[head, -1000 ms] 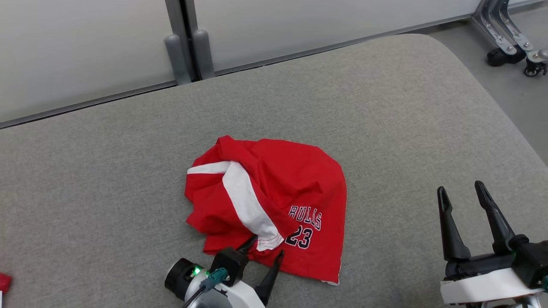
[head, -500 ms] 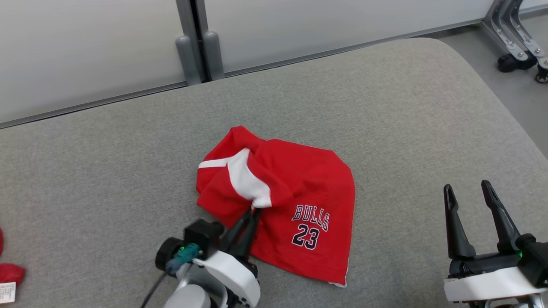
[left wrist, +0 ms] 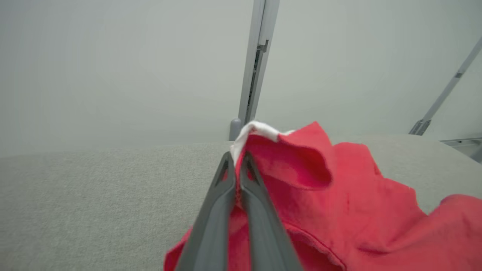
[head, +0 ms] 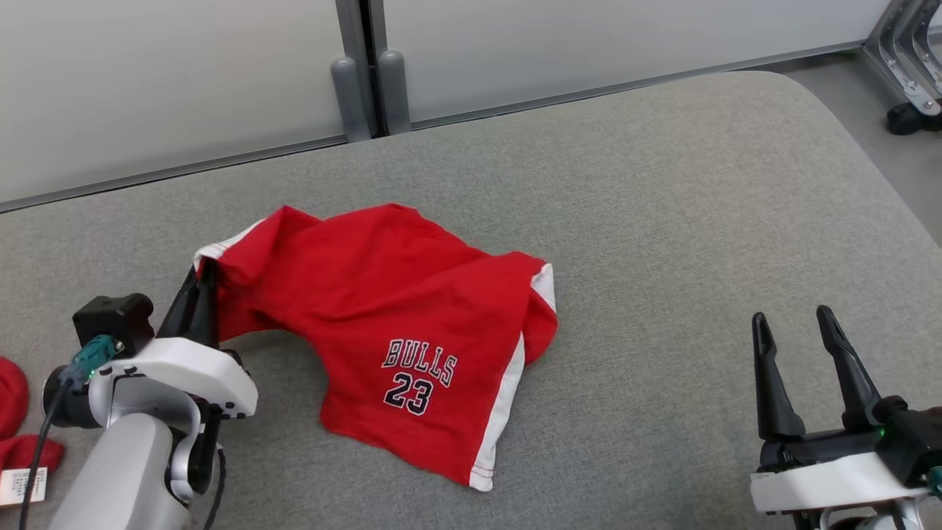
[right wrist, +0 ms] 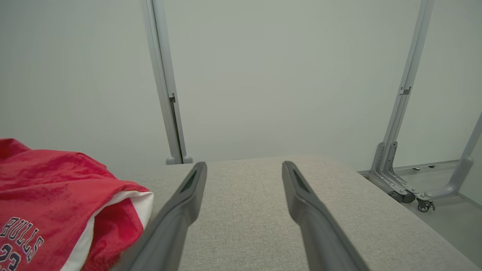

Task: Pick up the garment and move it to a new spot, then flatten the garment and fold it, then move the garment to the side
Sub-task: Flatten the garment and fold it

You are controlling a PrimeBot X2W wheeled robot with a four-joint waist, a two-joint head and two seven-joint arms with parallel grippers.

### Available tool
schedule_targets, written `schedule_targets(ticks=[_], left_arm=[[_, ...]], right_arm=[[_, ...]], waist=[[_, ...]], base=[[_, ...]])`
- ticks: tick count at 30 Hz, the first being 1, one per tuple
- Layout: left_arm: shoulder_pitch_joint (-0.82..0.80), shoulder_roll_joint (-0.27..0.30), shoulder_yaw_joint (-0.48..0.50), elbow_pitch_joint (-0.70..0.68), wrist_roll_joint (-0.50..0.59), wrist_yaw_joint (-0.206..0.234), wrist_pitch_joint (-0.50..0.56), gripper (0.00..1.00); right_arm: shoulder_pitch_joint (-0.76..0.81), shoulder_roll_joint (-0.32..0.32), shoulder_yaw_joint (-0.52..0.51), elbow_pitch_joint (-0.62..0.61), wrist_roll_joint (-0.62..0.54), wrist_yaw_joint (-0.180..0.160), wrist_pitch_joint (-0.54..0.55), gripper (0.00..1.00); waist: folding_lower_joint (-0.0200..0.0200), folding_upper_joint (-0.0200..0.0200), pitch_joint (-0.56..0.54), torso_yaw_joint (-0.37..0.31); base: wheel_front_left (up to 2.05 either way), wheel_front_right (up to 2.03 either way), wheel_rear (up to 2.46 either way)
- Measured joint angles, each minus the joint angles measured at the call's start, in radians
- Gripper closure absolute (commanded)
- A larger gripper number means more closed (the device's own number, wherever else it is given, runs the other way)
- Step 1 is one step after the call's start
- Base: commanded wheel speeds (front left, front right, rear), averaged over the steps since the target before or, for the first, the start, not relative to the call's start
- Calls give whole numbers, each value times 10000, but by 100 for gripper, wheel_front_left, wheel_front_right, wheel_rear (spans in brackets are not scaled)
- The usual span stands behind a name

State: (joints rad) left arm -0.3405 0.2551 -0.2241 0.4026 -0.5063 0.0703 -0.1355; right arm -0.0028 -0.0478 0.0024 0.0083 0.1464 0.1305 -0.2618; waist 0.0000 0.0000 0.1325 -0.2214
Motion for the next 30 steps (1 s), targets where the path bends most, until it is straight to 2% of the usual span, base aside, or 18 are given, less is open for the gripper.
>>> schedule_targets(ticks=[4, 5, 7, 12, 17, 18, 19, 24, 27, 30], left_arm=[[-557, 194, 0, 1499, 48, -207, -144, 98], [-674, 211, 40, 1871, 44, -207, -253, 75], [-796, 190, 67, 2539, 29, -207, -311, 0], [-706, 90, 105, 3076, -88, -324, -658, 0], [735, -132, -171, 2086, -61, 4, -520, 0], [1061, -173, -295, 1661, -25, 75, -362, 0], [1588, -247, -604, 560, 42, 107, 35, 0], [2826, -602, -1927, -2105, 157, 15, 1597, 0], [3076, -842, -2813, -2844, 267, -128, 2543, 0], [3161, -997, -3522, -2907, 362, -351, 3252, 0]], right_arm=[[-174, -2, 107, 58, 19, 2, 2, 0], [-184, -2, 77, 61, 27, 2, 0, 0], [-181, -4, 75, 75, 27, 2, 2, 0], [-23, -4, -81, 71, 52, 2, 2, 0], [293, -4, -311, 54, 42, 2, 2, 0], [345, -2, -339, 52, 29, 2, 2, 0], [386, -4, -399, 21, 21, 2, 2, 0], [371, -2, -222, -23, 21, 2, 2, 0], [273, -4, -115, -17, 52, 0, 2, 0], [95, 0, 27, 6, 128, 2, 2, 0]], waist=[[1, 0, 79, -172], [0, 0, 97, -218], [0, 0, 111, -297], [1, 0, 37, -393], [1, 0, -168, -277], [1, 0, -215, -229], [0, 0, -299, -109], [1, 0, -368, 106], [1, 0, -312, 132], [0, 0, -192, 55]], base=[[0, 0, 0], [0, 0, 0], [0, 0, 0], [0, 0, 0], [0, 0, 0], [0, 0, 0], [0, 0, 0], [0, 0, 0], [0, 0, 0], [0, 0, 0]])
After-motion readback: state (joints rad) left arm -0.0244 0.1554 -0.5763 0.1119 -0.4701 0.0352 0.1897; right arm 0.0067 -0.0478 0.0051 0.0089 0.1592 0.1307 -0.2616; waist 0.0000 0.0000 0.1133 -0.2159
